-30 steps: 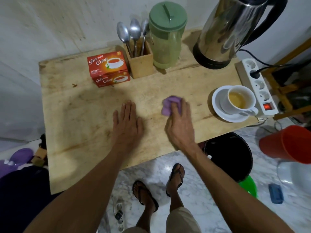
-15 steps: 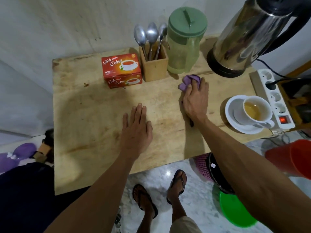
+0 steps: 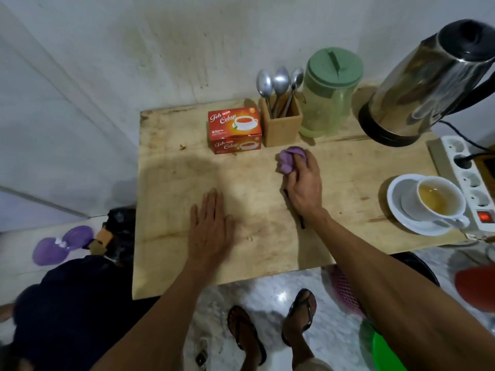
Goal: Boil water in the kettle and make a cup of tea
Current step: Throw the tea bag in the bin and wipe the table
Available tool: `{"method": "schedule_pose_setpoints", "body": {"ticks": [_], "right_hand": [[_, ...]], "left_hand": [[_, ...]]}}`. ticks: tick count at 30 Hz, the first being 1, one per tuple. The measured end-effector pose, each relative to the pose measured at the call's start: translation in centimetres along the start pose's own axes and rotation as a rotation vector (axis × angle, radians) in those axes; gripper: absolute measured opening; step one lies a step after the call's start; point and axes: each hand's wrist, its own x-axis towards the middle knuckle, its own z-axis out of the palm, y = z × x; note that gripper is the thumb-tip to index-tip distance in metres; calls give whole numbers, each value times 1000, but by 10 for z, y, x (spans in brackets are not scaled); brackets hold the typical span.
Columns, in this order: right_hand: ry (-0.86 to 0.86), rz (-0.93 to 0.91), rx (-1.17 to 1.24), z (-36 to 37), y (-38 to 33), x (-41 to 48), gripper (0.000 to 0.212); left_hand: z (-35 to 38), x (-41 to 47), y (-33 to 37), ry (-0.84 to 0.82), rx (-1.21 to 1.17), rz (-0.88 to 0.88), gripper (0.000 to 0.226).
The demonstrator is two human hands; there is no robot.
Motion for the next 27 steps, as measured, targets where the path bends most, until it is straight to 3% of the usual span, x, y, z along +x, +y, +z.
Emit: {"method": "schedule_pose_setpoints", "body": {"ticks": [3, 9, 11, 13, 15, 18, 20, 24, 27], "right_hand": [[78, 40, -26, 21, -18, 10, 29], [-281, -246, -101, 76, -80, -34, 46], [-409, -297, -85, 73, -81, -47, 56], [-457, -296, -45, 53, -67, -59, 50], [-342, -242, -46, 20, -41, -66, 41], [-63, -20, -126, -34, 13, -45, 41], [30, 103, -184, -58, 41, -30, 41], [103, 49, -202, -39, 29, -37, 44], [-22, -70, -178, 1, -12, -58, 51]], "left_hand": [[0, -2, -18, 28, -9, -40, 66], [0, -2, -20, 47, 10, -56, 61], [0, -3, -22, 47, 20, -41, 59], [0, -3, -22, 53, 19, -37, 57], [1, -4, -22, 77, 14, -33, 56], [3, -4, -22, 84, 22, -36, 57], [4, -4, -22, 81, 21, -40, 57], [4, -4, -21, 75, 20, -39, 58], [4, -3, -20, 61, 7, -41, 60]]}}
